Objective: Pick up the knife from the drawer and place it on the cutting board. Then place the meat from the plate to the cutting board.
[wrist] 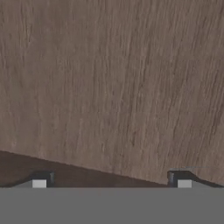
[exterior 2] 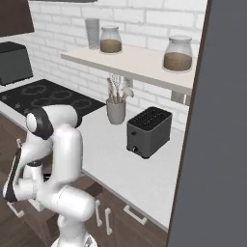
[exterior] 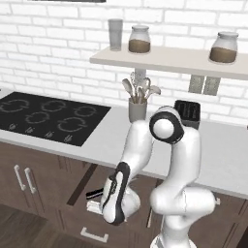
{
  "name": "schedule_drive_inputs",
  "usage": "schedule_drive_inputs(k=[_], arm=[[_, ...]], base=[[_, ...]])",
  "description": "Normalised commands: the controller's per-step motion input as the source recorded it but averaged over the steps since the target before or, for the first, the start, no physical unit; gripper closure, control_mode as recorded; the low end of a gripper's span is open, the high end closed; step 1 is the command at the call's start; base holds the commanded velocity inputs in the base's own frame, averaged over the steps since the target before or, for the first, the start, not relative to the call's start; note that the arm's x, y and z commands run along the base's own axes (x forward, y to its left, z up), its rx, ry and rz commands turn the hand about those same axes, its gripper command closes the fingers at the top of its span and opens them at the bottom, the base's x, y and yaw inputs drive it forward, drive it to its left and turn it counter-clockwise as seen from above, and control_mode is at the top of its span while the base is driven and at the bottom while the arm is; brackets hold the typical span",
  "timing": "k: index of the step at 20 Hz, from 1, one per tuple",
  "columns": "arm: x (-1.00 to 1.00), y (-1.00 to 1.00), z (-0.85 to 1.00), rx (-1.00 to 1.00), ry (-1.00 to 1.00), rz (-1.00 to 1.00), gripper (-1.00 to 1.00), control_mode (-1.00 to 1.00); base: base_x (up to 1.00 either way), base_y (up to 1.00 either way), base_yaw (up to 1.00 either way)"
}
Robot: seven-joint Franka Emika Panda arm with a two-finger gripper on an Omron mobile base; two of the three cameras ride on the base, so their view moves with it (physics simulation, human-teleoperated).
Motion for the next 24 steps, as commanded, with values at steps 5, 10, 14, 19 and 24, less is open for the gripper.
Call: schedule_drive_inputs(k=[5, 10, 14, 19, 24], arm=[[-1.0, 1.0, 0.25, -0.11, 0.0, 0.03, -1.0, -1.0], [-0.7, 0.92, 0.97, -0.14, -0.19, 0.0, -1.0, -1.0], [-0.04, 0.71, 1.0, -0.13, -0.36, -0.02, -1.0, -1.0], [0.54, 0.73, 1.0, -0.14, -0.41, -0.14, -1.0, -1.0], [0.74, 0.81, 1.0, -0.23, -0.39, -0.22, -1.0, -1.0]], base=[[0.0, 0.0, 0.0], [0.0, 0.0, 0.0], [0.0, 0.0, 0.0], [0.0, 0.0, 0.0], [0.0, 0.0, 0.0]])
